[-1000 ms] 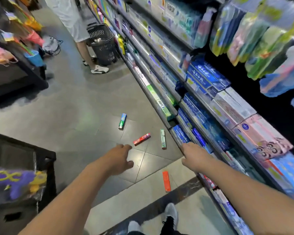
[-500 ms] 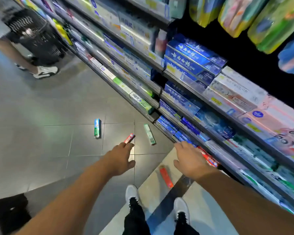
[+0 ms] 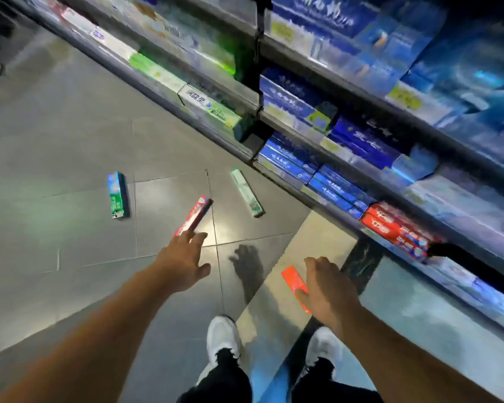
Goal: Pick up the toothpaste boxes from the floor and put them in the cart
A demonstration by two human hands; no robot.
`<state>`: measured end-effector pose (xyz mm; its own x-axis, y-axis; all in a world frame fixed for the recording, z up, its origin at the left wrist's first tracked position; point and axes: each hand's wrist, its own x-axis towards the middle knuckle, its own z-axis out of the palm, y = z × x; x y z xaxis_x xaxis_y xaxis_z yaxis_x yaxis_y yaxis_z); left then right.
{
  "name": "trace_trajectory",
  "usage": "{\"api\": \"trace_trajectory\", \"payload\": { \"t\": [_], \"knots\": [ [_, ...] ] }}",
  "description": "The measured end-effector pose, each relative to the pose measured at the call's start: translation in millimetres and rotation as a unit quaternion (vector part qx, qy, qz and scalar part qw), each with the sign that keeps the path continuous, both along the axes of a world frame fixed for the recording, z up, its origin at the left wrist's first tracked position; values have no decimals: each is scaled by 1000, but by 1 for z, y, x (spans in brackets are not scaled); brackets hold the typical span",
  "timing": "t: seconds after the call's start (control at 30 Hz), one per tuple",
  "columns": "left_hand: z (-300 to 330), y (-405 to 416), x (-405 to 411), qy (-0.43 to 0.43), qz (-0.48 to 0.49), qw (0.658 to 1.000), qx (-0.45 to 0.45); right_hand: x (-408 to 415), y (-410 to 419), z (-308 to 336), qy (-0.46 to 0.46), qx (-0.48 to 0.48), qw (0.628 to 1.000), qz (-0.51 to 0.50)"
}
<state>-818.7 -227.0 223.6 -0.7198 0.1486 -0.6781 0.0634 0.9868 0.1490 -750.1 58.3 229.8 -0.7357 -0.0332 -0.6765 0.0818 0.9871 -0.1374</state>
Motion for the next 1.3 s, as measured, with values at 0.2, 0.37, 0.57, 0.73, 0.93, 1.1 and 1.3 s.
{"api": "trace_trajectory", "payload": {
  "t": [0.2,0.37,0.57,0.73,0.93,1.1,1.3],
  "knots": [
    [-144,-28,-32,8,-5,999,-31,19,6,-147,3,20,1000,-9],
    [-231,-46,-67,43,8,998,-43,23,8,-242,-15,35,997,-61],
    [-293,-52,-92,60,34,996,-50,26,-1,-314,-42,41,994,-96],
    [-318,-55,-104,61,67,993,-69,31,-9,-342,-11,82,993,-89],
    [-337,-42,-109,103,98,988,-66,-3,-9,-348,65,65,993,-69],
    [-326,-23,-104,77,94,990,-70,-32,-10,-340,79,32,990,-109],
    [-253,-7,-72,53,100,993,-22,-50,-11,-261,37,-41,984,-170]
  ]
}}
